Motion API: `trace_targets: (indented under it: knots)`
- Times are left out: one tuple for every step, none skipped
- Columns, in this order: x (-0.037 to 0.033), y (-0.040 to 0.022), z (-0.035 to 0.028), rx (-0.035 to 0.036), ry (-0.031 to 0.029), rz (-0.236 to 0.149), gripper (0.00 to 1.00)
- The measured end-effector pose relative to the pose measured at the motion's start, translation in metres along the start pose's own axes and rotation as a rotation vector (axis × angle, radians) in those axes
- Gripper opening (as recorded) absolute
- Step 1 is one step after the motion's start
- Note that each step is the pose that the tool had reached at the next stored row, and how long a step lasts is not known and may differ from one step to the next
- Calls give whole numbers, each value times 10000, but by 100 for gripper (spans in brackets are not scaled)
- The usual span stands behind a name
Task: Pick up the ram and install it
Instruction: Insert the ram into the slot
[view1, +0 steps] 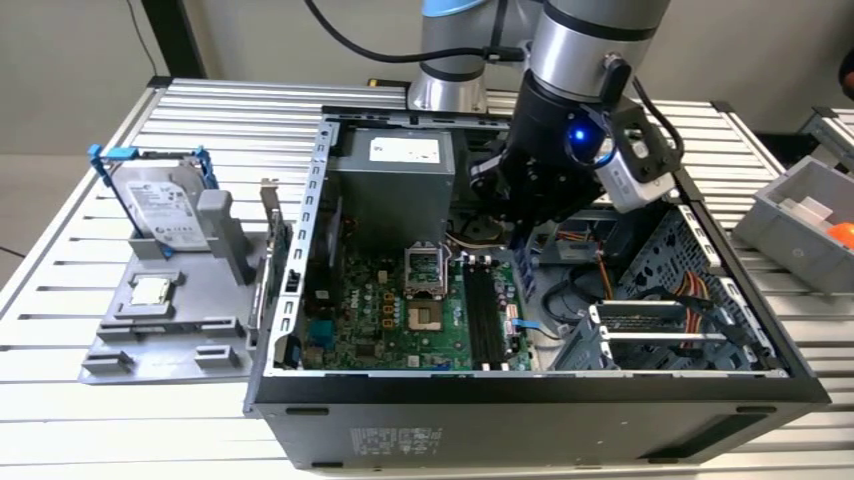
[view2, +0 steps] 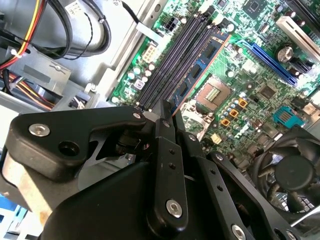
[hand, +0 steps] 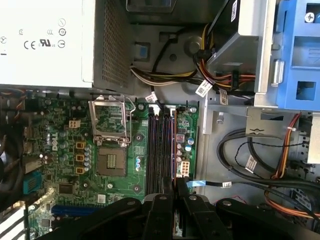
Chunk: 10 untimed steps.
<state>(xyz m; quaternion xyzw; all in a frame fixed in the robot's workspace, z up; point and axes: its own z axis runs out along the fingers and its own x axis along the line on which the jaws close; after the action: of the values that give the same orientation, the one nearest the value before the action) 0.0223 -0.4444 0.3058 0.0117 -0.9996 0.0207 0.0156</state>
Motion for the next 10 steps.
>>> trace_targets:
  knots:
    - [0,2,4,7,0,7,0]
    - [0,3,8,14,1,13,0]
    - [0,4,12,23,1,20,0]
    - [-1,6,16,30,1,27,0]
    - [-1,8,20,39,2,33,0]
    - [-1,9,24,49,3,39,0]
    - [-1,10,28,56,3,45,0]
    - [-1,12,32,65,3,50,0]
    - [-1,13,36,75,4,57,0]
    - [-2,15,40,84,5,62,0]
